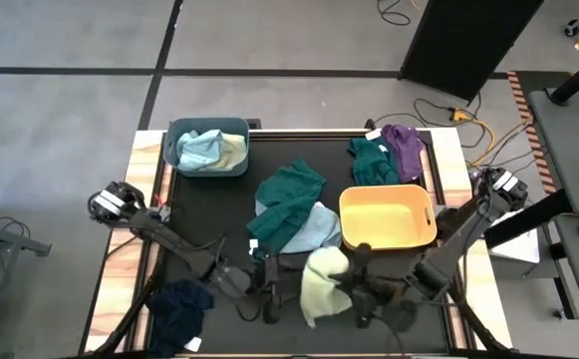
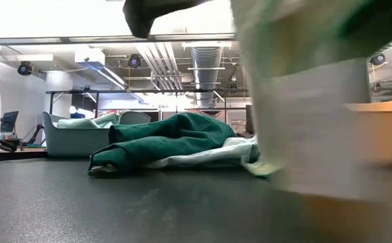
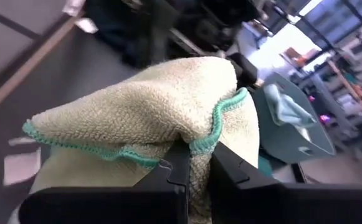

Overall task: Sort towels by color in basket
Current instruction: Put the light green towel into the blue bin

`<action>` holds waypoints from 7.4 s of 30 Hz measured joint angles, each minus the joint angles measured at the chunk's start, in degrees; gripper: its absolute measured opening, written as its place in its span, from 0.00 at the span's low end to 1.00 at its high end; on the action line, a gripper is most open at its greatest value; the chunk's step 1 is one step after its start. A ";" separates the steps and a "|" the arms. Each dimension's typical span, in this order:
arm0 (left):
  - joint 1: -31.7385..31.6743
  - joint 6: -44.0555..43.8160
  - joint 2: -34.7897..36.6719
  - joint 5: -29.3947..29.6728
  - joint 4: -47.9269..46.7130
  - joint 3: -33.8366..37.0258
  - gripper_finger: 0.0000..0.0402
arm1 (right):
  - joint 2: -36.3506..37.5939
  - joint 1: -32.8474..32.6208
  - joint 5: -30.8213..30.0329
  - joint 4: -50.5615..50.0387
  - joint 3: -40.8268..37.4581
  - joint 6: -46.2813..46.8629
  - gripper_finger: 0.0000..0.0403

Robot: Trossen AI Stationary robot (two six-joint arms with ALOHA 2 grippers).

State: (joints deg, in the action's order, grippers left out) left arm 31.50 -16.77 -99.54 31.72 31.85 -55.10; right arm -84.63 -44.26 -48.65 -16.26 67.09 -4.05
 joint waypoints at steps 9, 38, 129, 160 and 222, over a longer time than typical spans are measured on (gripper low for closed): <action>-2.92 3.81 -3.08 -9.56 2.80 0.51 0.75 | -0.65 3.66 -0.71 -5.95 -0.67 9.27 0.04; -8.44 6.04 -6.53 -20.62 -21.43 -18.47 0.79 | -0.69 3.66 2.21 27.84 -11.37 -14.81 0.05; -81.28 -6.11 -1.30 7.88 -70.24 0.41 0.11 | 6.65 15.29 6.87 10.50 -11.98 8.86 0.72; -81.50 -8.70 22.04 -9.75 -89.81 -7.19 0.68 | 7.75 15.42 5.16 5.90 -12.04 6.80 0.88; -81.89 -9.75 23.67 -18.89 -98.45 -10.81 0.36 | 7.55 15.44 11.62 4.09 -14.27 14.99 0.87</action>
State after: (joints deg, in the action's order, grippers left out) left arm -50.39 -26.52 -75.87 12.83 -66.60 -65.91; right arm -77.08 -28.82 -37.04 -12.16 52.82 10.94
